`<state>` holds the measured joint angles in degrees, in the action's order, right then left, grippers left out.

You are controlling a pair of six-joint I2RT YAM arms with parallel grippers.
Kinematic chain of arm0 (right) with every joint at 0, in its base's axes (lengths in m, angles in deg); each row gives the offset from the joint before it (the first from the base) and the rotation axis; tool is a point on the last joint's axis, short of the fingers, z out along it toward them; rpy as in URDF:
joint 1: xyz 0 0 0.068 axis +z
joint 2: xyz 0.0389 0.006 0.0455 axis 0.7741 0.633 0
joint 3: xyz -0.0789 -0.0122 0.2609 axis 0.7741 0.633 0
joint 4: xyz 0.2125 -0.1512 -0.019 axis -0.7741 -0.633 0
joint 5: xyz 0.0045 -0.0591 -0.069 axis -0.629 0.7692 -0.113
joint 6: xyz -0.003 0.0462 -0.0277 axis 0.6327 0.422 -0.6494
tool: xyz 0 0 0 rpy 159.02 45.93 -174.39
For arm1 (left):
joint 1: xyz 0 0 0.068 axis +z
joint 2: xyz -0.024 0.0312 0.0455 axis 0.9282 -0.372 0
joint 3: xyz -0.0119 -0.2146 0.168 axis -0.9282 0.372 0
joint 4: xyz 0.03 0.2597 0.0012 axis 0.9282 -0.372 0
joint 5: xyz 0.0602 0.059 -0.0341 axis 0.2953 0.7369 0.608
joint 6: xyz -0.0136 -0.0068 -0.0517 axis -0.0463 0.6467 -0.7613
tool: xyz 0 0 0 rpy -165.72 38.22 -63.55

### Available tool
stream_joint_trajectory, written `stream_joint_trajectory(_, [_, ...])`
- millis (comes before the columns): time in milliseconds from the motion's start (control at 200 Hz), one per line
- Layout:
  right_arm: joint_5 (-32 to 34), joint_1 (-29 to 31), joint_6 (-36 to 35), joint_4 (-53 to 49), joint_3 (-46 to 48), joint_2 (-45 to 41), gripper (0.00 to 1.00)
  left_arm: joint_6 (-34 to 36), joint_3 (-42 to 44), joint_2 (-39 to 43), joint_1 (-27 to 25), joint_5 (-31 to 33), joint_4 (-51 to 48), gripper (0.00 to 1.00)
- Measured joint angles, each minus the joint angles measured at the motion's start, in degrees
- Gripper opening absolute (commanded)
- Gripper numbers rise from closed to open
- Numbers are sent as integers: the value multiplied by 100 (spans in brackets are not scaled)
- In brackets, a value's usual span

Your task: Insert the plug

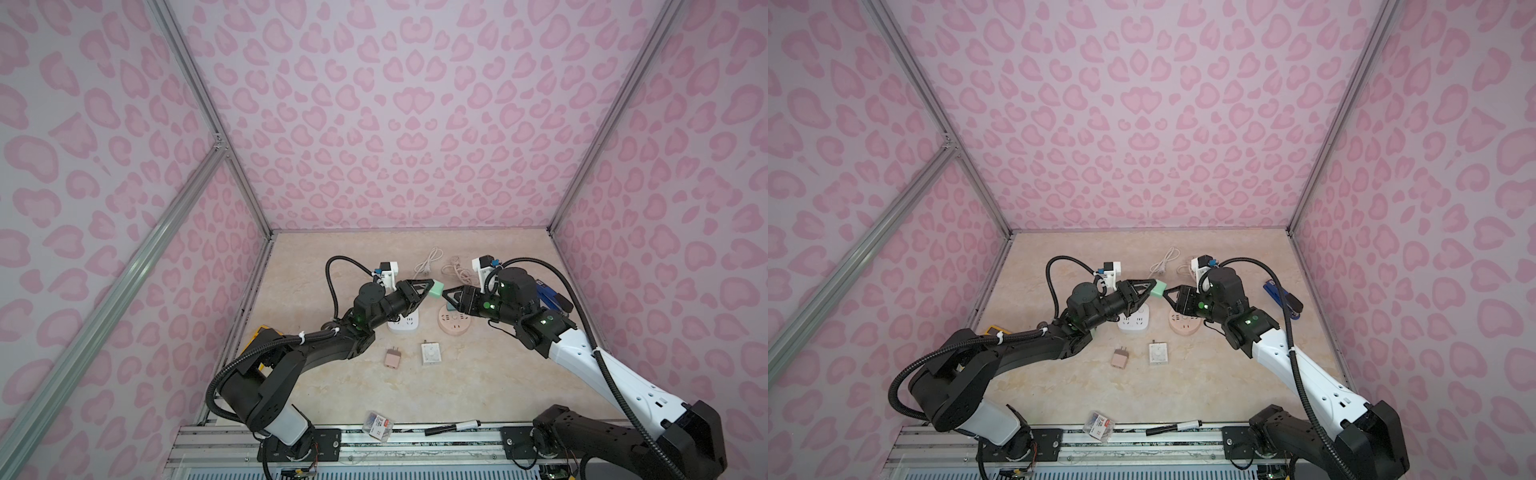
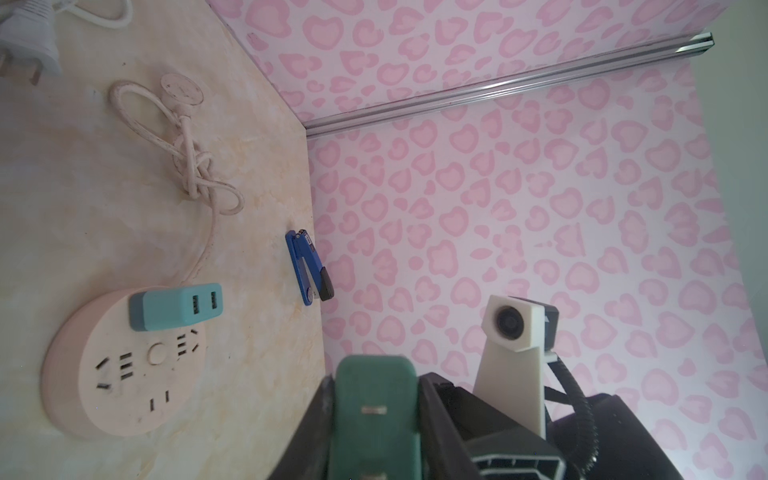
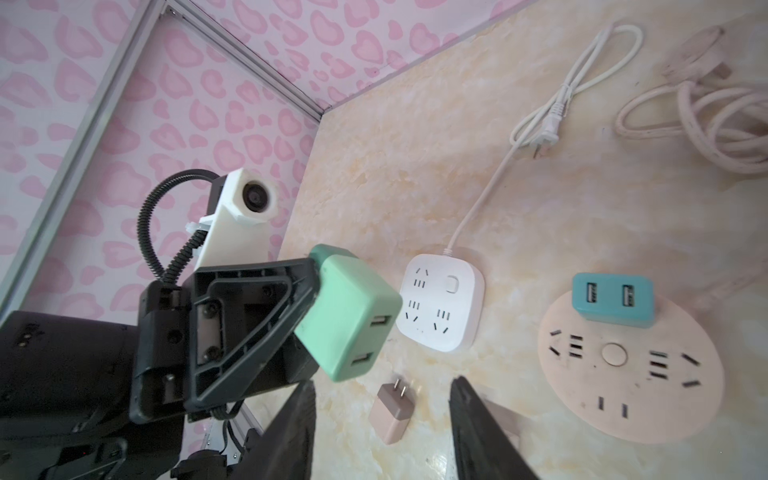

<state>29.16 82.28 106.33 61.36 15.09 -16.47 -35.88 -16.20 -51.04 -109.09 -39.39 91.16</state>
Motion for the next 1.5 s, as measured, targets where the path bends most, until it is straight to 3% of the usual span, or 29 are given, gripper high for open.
stream_joint_trajectory(360, [-527,-210,901,1440,577,83,44,-118,0,-11,-164,-33,350,3])
stream_joint_trajectory(810, [-1091,-339,2597,3851,1182,450,38,-243,79,15,-238,96,785,3])
stream_joint_trajectory(1235, [-1091,-262,3036,4347,1314,299,31,-328,111,35,-267,125,1263,3])
stream_joint_trajectory(1335, [-1075,-240,3042,4336,1320,260,25,-374,111,33,-271,127,1333,3])
stream_joint_trajectory(1500, [-997,-203,3226,4330,1327,201,2,-315,122,31,-275,144,1445,3])
